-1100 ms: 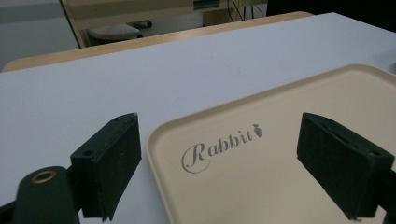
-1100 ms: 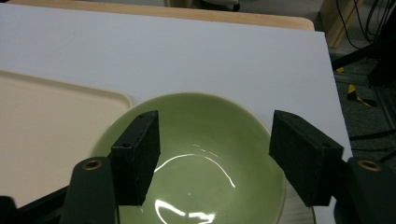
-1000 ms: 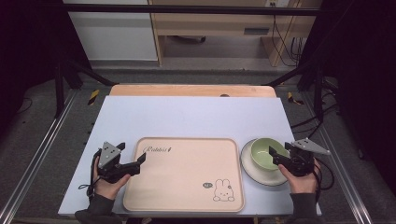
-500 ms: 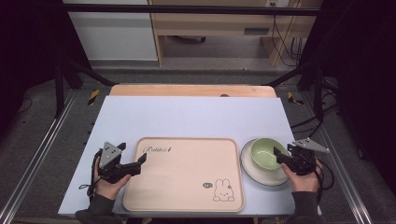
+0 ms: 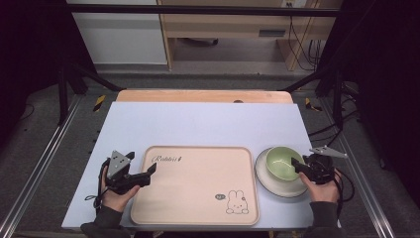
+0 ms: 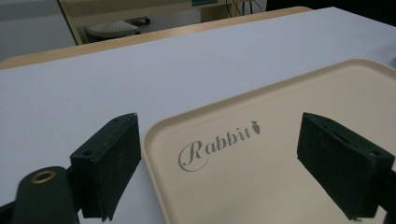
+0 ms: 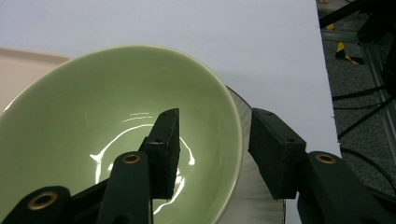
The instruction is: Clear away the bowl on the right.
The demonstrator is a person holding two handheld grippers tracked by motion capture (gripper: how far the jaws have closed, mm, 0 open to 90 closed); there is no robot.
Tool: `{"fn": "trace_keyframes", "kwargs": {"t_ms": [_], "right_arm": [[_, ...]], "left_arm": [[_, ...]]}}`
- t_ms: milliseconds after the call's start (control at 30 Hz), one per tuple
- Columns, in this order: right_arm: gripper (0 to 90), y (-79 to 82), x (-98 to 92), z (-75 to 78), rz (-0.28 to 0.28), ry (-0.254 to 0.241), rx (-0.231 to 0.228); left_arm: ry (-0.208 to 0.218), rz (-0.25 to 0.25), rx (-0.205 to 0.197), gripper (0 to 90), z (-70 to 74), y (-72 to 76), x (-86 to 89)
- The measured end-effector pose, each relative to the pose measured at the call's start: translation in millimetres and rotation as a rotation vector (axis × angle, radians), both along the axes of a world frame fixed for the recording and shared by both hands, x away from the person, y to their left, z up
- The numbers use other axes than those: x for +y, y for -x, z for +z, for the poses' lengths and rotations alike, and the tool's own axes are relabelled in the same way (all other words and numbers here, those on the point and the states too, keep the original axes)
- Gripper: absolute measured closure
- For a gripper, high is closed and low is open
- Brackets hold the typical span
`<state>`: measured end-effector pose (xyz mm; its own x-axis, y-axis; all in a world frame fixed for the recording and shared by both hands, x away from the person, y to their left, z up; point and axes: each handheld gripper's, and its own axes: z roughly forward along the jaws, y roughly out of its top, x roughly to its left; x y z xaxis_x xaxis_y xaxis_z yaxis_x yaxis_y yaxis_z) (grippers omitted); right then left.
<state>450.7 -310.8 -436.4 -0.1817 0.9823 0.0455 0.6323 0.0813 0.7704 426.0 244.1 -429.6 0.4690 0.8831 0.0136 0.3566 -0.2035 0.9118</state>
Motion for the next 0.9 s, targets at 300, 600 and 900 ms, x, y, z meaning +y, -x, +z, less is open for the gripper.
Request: {"fn": "trace_keyframes", "kwargs": {"t_ms": [300,600,900], "right_arm": [[60.1,-4.9,-1.8,-3.9,0.001,-0.008,0.050],[65.9,-8.1,-3.6,-4.3,-0.013,-0.032,0.103],[70.1,-10.6,-2.0,-4.0,-0.018,-0.036,0.130]], "left_arm": [[-0.003,-0.001,0.014,13.1,-2.6,-1.9,-0.8],[-0.002,-0.001,0.008,13.2,-1.4,-1.3,0.2],[-0.007,-0.004,0.010,13.2,-2.0,-0.7,0.4]]}}
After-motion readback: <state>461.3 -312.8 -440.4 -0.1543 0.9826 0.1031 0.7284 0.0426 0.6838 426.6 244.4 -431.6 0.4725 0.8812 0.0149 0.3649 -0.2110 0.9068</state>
